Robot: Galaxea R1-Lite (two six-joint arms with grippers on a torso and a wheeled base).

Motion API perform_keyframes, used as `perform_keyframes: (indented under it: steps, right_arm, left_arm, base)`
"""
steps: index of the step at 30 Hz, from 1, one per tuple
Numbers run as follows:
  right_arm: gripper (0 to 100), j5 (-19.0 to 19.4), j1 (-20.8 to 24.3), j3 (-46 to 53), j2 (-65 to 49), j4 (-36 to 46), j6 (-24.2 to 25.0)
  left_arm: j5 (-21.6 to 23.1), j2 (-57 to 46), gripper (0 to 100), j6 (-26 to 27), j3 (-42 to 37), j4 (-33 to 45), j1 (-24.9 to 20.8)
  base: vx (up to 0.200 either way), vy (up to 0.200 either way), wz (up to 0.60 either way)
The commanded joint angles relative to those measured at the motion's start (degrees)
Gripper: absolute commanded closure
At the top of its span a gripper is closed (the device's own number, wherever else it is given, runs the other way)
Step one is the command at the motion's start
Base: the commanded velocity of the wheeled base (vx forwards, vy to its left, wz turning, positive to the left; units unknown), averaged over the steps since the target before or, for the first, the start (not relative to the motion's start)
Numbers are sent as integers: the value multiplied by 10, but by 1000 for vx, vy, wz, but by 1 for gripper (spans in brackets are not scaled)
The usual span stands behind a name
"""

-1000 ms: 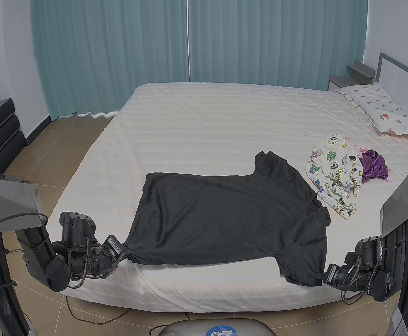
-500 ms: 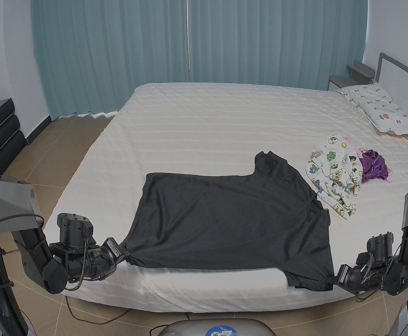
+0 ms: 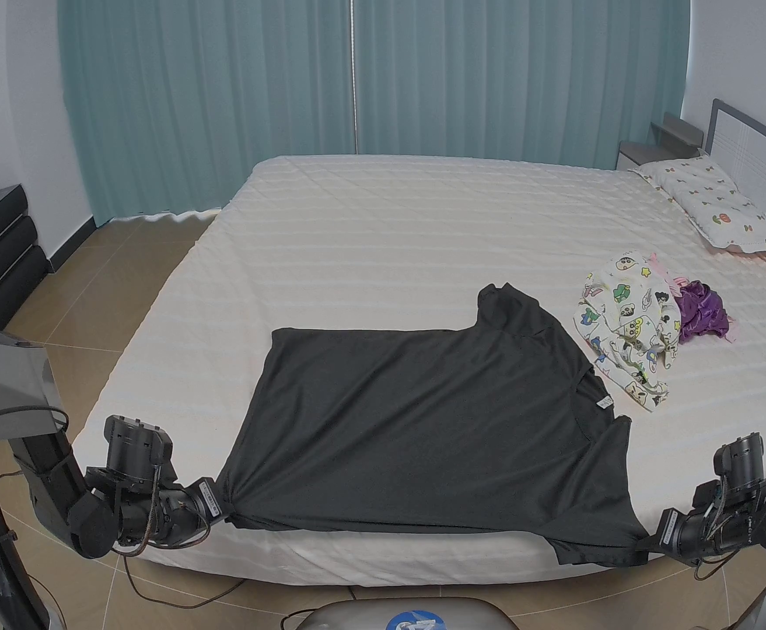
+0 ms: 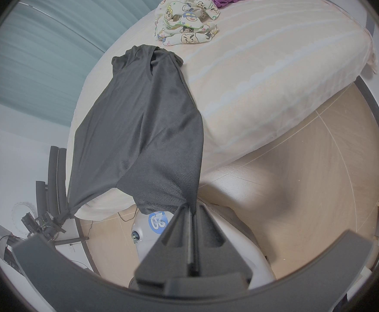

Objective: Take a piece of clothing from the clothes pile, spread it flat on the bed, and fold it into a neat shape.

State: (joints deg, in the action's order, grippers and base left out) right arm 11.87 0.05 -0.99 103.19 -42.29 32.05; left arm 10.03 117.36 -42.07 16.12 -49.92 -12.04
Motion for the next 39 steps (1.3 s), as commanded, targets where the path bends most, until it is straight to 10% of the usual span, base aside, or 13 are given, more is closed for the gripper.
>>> perform_keyframes:
  steps: [1,25,39]
  right_arm:
    - [100,-5,-8,10,-82,34,-1]
    - [100,14,-67,-33,-156,126,-76]
    - [100,78,-61,-175,-151,127,-67]
  left_arm:
    - [-11,-4,100,17,0,28,-20]
    - [-19,-40,100,52,16,162,-64]
    - [-15,-138,100,-72,175,297,-30]
  base:
    - [0,0,0]
    - [0,0,0]
    - [0,0,0]
